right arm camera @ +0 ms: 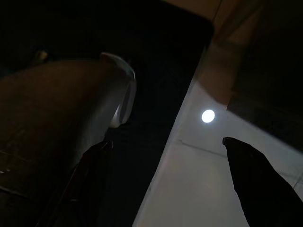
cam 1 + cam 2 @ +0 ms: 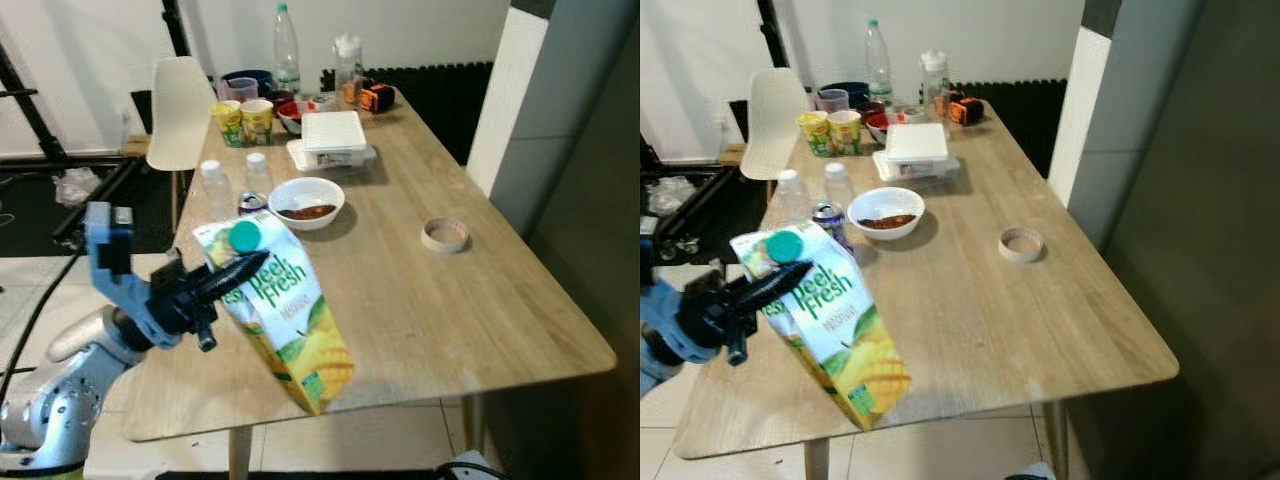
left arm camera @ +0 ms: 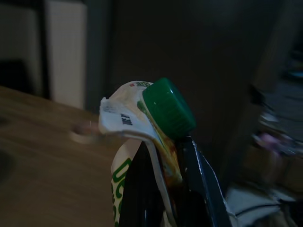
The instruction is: Restocking fridge
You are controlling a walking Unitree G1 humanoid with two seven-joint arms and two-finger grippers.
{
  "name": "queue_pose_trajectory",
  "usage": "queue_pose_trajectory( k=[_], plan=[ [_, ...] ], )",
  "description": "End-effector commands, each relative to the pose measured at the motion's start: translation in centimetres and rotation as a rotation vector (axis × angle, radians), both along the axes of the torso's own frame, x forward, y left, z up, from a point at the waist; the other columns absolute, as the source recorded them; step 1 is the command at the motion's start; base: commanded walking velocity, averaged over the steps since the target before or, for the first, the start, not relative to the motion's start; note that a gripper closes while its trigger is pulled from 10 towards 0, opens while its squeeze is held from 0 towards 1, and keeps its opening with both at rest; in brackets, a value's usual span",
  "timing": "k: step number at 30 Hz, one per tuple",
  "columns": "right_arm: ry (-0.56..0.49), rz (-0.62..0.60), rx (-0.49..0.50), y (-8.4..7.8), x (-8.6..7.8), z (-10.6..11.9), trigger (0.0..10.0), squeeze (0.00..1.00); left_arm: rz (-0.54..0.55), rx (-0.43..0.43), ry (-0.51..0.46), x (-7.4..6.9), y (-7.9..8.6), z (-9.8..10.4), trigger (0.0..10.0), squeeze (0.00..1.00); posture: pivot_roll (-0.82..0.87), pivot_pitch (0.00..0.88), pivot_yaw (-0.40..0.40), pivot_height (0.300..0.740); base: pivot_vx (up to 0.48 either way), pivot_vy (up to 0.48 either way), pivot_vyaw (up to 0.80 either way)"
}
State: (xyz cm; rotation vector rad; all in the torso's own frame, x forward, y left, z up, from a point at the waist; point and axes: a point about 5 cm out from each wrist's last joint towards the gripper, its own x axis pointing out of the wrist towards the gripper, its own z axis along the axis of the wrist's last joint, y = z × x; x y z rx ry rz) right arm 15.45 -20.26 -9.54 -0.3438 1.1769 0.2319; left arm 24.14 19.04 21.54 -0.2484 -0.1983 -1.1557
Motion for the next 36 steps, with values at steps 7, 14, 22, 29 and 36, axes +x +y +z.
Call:
queue_pose_trajectory(
  k=[7,14,22,29,36],
  plan=[
    [0.030,-0.011,0.007,0.0,-1.1,-0.4,10.0,0.00,-0.083,-0.046,0.053,0.0,-2.4,-1.4,10.0,0.00,-0.03,0.000,0.013,0.740,-0.447,0.000,0.00],
    [0.032,-0.014,0.006,-0.1,-1.2,-0.4,10.0,0.00,-0.098,-0.052,0.080,0.0,-2.7,-2.2,10.0,0.00,-0.04,0.000,0.015,0.740,-0.435,0.000,0.00],
    [0.033,-0.013,0.003,-0.2,-1.2,-0.4,10.0,0.00,-0.059,-0.036,0.200,0.6,-2.9,-5.3,10.0,0.00,-0.04,0.000,0.011,0.740,-0.223,0.000,0.00],
    [0.034,-0.014,0.002,-0.3,-1.3,-0.4,10.0,0.00,0.115,0.051,0.383,0.9,-1.4,-11.8,10.0,0.00,-0.03,0.000,0.008,0.740,0.000,0.000,0.00],
    [0.041,-0.027,-0.005,-0.6,-1.7,-0.5,10.0,0.00,0.569,0.156,0.713,0.1,2.0,-20.7,10.0,0.00,-0.04,0.000,0.007,0.740,0.000,0.000,0.00]
  ],
)
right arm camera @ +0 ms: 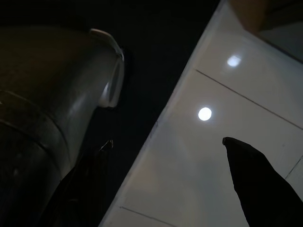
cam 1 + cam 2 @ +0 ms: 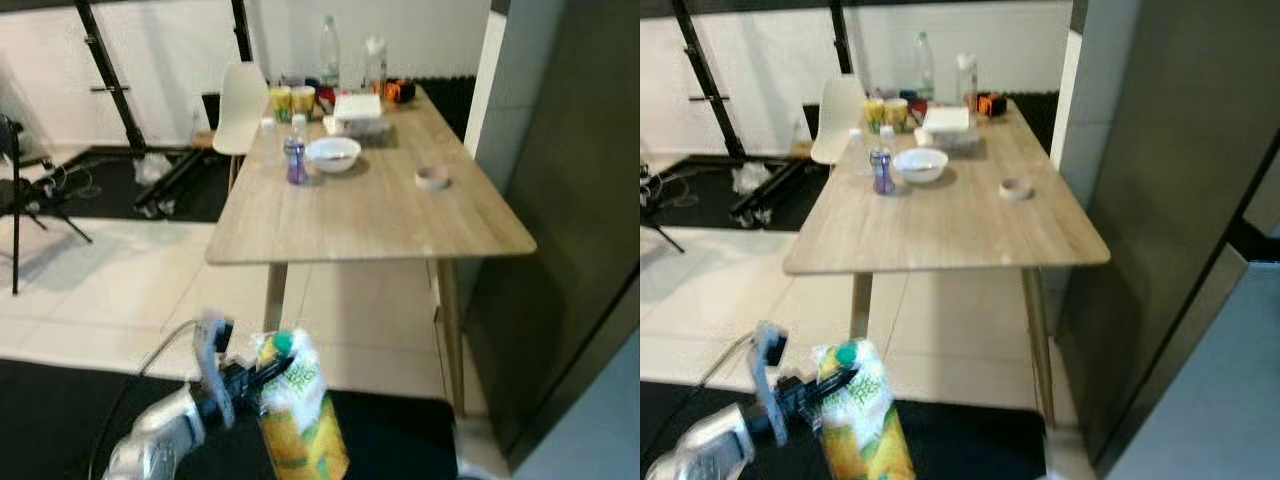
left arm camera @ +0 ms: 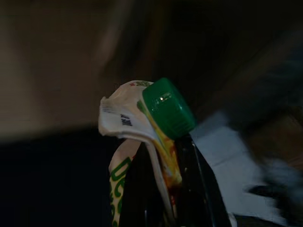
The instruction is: Restocking fridge
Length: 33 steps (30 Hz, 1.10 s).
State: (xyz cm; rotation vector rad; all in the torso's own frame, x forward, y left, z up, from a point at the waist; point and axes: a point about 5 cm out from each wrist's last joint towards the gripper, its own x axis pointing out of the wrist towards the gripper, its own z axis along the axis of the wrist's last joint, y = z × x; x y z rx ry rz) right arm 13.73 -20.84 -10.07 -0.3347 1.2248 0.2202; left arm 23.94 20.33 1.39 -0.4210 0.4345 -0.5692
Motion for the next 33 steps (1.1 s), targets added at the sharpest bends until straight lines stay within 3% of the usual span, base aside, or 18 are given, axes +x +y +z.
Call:
queue_pose_trajectory(
  k=[1,5,6,7,8,10,11,12,14,15,17,18,23,28,29,30,33],
  plan=[
    [-0.003,-0.011,0.002,0.0,0.0,0.0,10.0,0.00,0.181,0.042,0.056,0.1,1.3,-1.5,10.0,0.00,-0.04,0.000,0.007,0.740,0.000,0.000,0.00],
    [-0.002,-0.014,0.003,-0.1,0.0,0.0,10.0,0.00,0.299,0.086,0.121,-0.6,2.3,-2.8,10.0,0.00,-0.04,0.000,0.007,0.740,0.000,0.000,0.00],
    [-0.001,-0.017,0.003,-0.1,-0.1,0.0,10.0,0.00,0.370,0.118,0.171,-1.3,2.9,-3.7,10.0,0.00,-0.04,0.000,0.007,0.740,0.000,0.000,0.00],
    [-0.001,-0.017,0.003,-0.1,-0.1,0.0,10.0,0.00,0.370,0.118,0.171,-1.3,2.9,-3.7,10.0,0.00,-0.04,0.000,0.007,0.740,0.000,0.000,0.00],
    [0.000,-0.019,0.003,-0.1,-0.2,0.0,10.0,0.00,0.441,0.163,0.237,-2.6,3.5,-5.0,10.0,0.00,-0.04,0.000,0.007,0.740,0.000,0.000,0.00],
    [0.000,-0.019,0.003,-0.1,-0.2,0.0,10.0,0.00,0.441,0.163,0.237,-2.6,3.5,-5.0,10.0,0.00,-0.04,0.000,0.007,0.740,0.000,0.000,0.00],
    [0.004,-0.018,0.000,-0.1,-0.2,-0.1,10.0,0.00,0.503,0.215,0.313,-4.0,4.0,-6.2,10.0,0.00,-0.04,0.000,0.007,0.740,0.000,0.000,0.00],
    [0.004,-0.018,0.000,-0.1,-0.2,-0.1,10.0,0.00,0.503,0.215,0.313,-4.0,4.0,-6.2,10.0,0.00,-0.04,0.000,0.007,0.740,0.000,0.000,0.00],
    [0.019,-0.004,-0.017,-0.3,-0.5,-0.1,10.0,0.00,0.596,0.321,0.452,-7.1,4.7,-8.3,10.0,0.00,-0.05,0.000,0.023,0.740,0.000,0.000,-0.75],
    [0.019,-0.004,-0.017,-0.3,-0.5,-0.1,10.0,0.00,0.596,0.321,0.452,-7.1,4.7,-8.3,10.0,0.00,-0.05,0.000,0.023,0.740,0.000,0.000,-0.75],
    [0.027,-0.001,-0.025,-0.3,-0.8,-0.2,10.0,0.00,0.642,0.381,0.513,-8.9,4.9,-9.3,10.0,0.00,-0.06,0.000,0.028,0.740,0.000,0.000,-0.75],
    [0.027,-0.001,-0.025,-0.3,-0.8,-0.2,10.0,0.00,0.642,0.381,0.513,-8.9,4.9,-9.3,10.0,0.00,-0.06,0.000,0.028,0.740,0.000,0.000,-0.75],
    [0.056,-0.001,-0.053,-0.6,-1.6,-0.4,10.0,0.00,0.668,0.424,0.637,-11.6,5.2,-10.5,10.0,0.00,-0.07,0.000,0.049,0.740,0.000,0.000,-0.75],
    [0.062,0.001,-0.061,-0.5,-1.8,-0.5,10.0,0.00,0.673,0.452,0.650,-12.2,5.6,-10.5,10.0,0.00,-0.09,0.000,0.060,0.740,0.000,0.000,-0.75],
    [0.064,-0.001,-0.064,-0.7,-1.9,-0.5,10.0,0.00,0.690,0.590,0.634,-12.0,6.9,-10.1,10.0,0.00,-0.08,0.000,0.046,0.740,0.000,0.000,-0.74],
    [0.066,0.001,-0.069,-1.0,-2.1,-0.5,10.0,0.00,0.729,0.638,0.615,-11.7,7.8,-9.7,10.0,0.00,-0.07,0.000,0.042,0.740,0.000,0.000,-0.74],
    [0.088,0.016,-0.123,-2.8,-2.6,-0.3,10.0,0.00,0.800,0.643,0.550,-10.2,9.1,-8.6,10.0,0.00,-0.07,0.000,0.051,0.740,0.000,0.000,-0.74]
  ],
)
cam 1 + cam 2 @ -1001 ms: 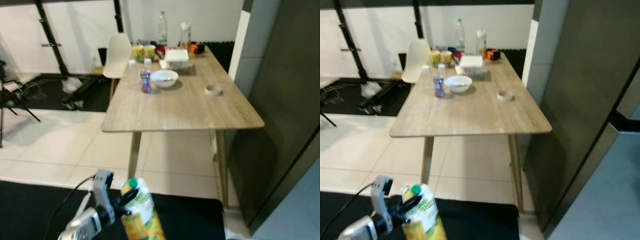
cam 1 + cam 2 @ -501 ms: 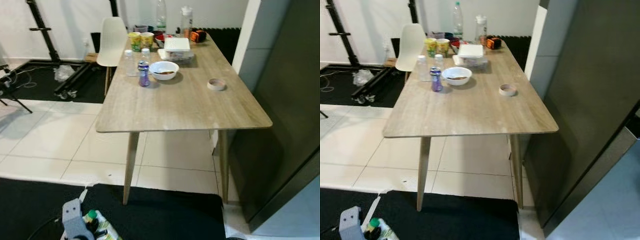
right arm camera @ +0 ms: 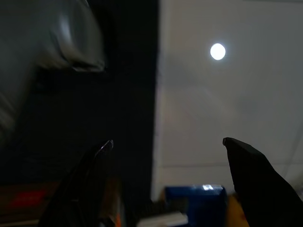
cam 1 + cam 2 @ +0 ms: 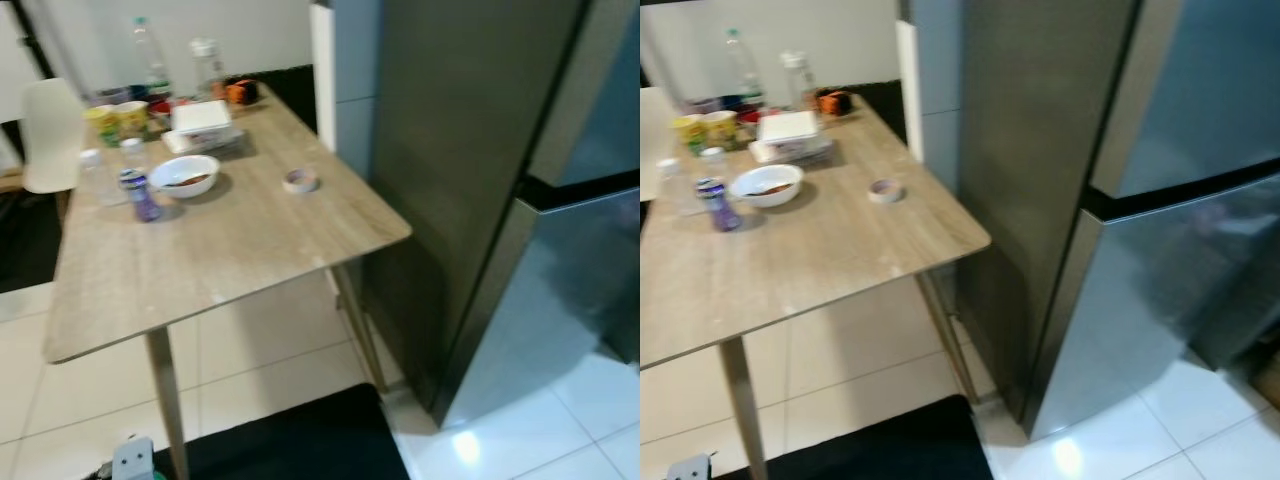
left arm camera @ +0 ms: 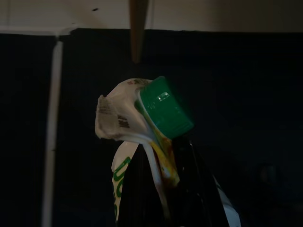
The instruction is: Restocking fridge
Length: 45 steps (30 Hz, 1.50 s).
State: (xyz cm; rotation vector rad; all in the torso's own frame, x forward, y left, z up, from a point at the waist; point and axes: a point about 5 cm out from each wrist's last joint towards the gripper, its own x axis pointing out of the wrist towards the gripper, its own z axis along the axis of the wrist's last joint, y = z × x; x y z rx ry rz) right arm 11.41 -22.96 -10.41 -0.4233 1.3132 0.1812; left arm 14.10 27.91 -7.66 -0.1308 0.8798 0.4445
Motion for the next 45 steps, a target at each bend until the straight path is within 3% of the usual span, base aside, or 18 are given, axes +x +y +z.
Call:
queue_pose_trajectory(
  k=[1,2,4,5,6,10,12,16,18,24,29,32,38,45],
  plan=[
    [-0.010,-0.027,-0.028,-1.4,0.2,0.4,10.0,0.00,0.020,0.031,-0.007,0.1,1.5,0.6,10.0,0.00,-0.11,0.000,0.071,0.740,0.000,0.000,-0.74],
    [-0.055,-0.071,-0.041,-2.7,1.2,1.1,10.0,0.00,0.003,-0.001,-0.033,1.3,1.0,0.9,10.0,0.00,-0.11,0.000,0.046,0.740,0.000,0.000,-0.74],
    [-0.071,-0.079,-0.050,-3.1,1.6,1.3,10.0,0.00,-0.009,-0.011,-0.041,1.7,0.8,0.9,10.0,0.00,-0.11,0.000,0.046,0.740,0.000,0.000,-0.74],
    [-0.077,-0.095,-0.059,-3.5,1.6,1.5,10.0,0.00,-0.052,-0.023,-0.031,1.9,0.1,0.8,10.0,0.00,-0.05,0.000,-0.009,0.740,0.000,0.000,-0.73],
    [-0.081,-0.106,-0.065,-3.7,1.6,1.5,10.0,0.00,-0.083,-0.031,-0.022,2.0,-0.3,0.6,10.0,0.00,-0.05,0.000,-0.009,0.740,0.000,0.000,-0.73],
    [-0.035,-0.087,-0.059,-3.3,0.7,1.1,10.0,0.00,-0.008,-0.086,-0.126,3.1,0.0,1.3,10.0,0.00,-0.06,0.000,0.010,0.740,0.000,0.000,-0.73],
    [-0.052,-0.117,-0.029,-2.3,0.7,0.8,10.0,0.00,-0.084,-0.101,-0.092,2.3,-1.2,0.6,10.0,0.00,-0.06,0.000,-0.005,0.740,0.000,0.000,-0.73],
    [-0.052,-0.065,-0.009,-1.3,0.9,0.6,10.0,0.00,-0.067,-0.129,-0.037,0.4,-2.0,-0.5,10.0,0.00,-0.08,0.000,-0.008,0.740,0.000,0.000,-0.73],
    [-0.063,-0.043,0.012,-0.5,1.4,0.5,10.0,0.00,-0.026,-0.167,0.017,-1.6,-3.1,-1.6,10.0,0.00,-0.10,0.000,0.009,0.740,0.000,0.000,-0.74],
    [-0.095,-0.043,0.027,-0.2,2.2,0.7,10.0,0.00,-0.044,-0.196,0.083,-3.3,-4.7,-2.5,10.0,0.00,-0.10,0.000,0.020,0.740,0.000,0.000,-0.64],
    [-0.122,-0.068,0.021,-0.9,2.5,1.0,10.0,0.00,-0.119,-0.184,0.114,-3.3,-5.1,-2.6,10.0,0.00,-0.10,0.000,0.022,0.740,0.000,0.000,0.00],
    [-0.113,-0.076,0.033,-0.5,2.0,0.8,10.0,0.00,-0.134,-0.193,0.069,-1.8,-4.8,-2.1,10.0,0.00,-0.09,0.000,0.022,0.740,0.000,-0.461,0.00],
    [-0.107,-0.073,0.056,0.3,1.7,0.5,10.0,0.00,-0.186,-0.180,0.041,-0.4,-4.9,-1.6,10.0,0.00,-0.08,0.000,0.020,0.740,0.000,-0.464,0.00],
    [-0.120,-0.055,0.044,-0.1,2.3,0.8,10.0,0.00,-0.194,-0.196,0.056,-0.9,-5.7,-2.0,10.0,0.00,-0.09,0.000,0.019,0.740,0.000,-0.464,0.00]
  ],
)
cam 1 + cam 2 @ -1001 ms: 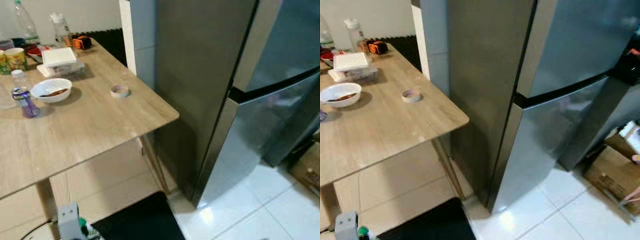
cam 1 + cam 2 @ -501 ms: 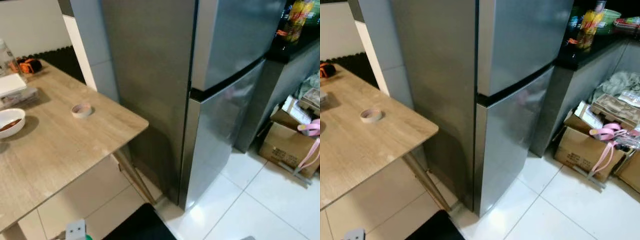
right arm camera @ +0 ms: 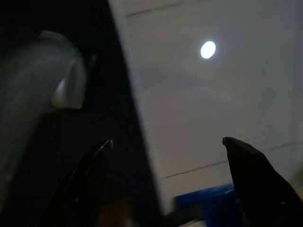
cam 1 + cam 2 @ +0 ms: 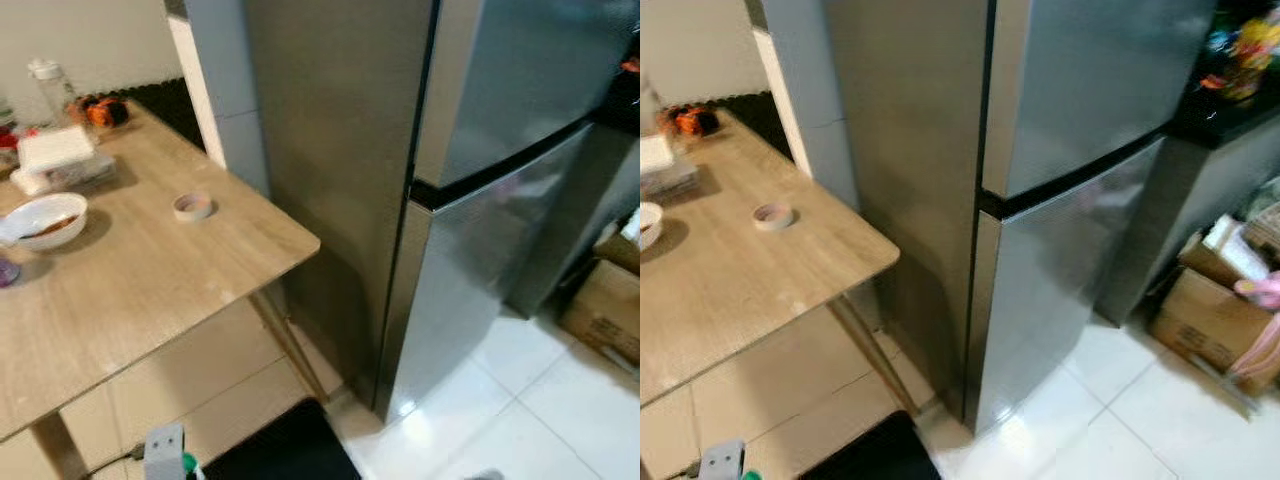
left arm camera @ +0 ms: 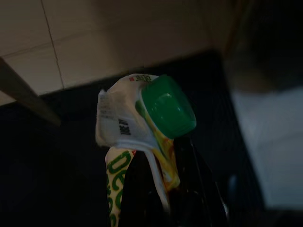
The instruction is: Restocking fridge
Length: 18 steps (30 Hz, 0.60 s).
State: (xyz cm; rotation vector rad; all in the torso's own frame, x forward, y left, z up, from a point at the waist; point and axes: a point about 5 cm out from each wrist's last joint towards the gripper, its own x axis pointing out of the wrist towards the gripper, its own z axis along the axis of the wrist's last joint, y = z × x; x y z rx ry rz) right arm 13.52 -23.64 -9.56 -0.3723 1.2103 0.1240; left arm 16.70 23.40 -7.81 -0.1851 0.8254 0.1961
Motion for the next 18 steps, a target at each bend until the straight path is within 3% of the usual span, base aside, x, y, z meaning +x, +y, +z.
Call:
queue_pose_trajectory(
  k=[1,9,18],
  plan=[
    [-0.009,0.001,0.022,0.5,0.2,-0.1,10.0,0.00,-0.012,-0.047,0.150,-3.5,-1.2,-1.8,10.0,0.00,-0.09,0.000,0.019,0.740,0.000,-0.465,0.00],
    [-0.006,0.001,0.011,0.0,0.1,0.0,10.0,0.00,-0.026,-0.080,0.176,-4.6,-2.5,-2.4,10.0,0.00,-0.08,0.000,0.011,0.740,0.000,-0.465,0.00],
    [-0.030,0.010,0.044,0.5,0.7,0.2,10.0,0.00,-0.028,-0.068,0.170,-4.4,-1.8,-2.2,10.0,0.00,-0.07,0.000,0.013,0.740,0.000,-0.462,0.00]
  ],
)
